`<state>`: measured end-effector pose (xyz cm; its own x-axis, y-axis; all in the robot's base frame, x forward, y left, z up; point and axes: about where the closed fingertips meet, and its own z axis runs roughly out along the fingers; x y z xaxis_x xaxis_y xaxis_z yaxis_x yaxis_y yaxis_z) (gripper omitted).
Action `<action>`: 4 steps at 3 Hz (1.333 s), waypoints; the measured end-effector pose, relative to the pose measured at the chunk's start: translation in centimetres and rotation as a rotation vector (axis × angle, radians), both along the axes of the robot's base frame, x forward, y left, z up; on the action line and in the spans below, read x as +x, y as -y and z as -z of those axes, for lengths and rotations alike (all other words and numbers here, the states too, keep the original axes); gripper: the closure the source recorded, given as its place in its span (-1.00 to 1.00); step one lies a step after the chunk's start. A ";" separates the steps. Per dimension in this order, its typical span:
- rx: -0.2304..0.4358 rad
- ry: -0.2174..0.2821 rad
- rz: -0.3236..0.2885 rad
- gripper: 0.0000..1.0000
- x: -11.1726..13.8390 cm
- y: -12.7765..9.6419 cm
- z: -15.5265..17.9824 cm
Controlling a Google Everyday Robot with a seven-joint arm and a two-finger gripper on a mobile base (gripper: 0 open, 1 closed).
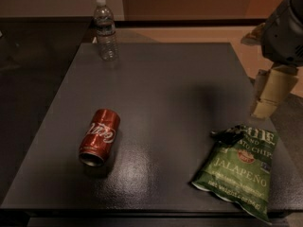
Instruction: Place coke can upright
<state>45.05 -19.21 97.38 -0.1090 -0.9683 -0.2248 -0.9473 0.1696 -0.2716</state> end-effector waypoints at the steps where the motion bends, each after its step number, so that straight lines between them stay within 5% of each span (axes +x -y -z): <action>1: 0.022 0.022 -0.151 -1.00 1.2 -3.2 0.6; 4: 0.012 0.144 -0.713 -1.00 2.1 -14.2 1.9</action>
Offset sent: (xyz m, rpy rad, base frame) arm 0.0271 0.1059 -0.0277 0.0244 -0.0576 0.5506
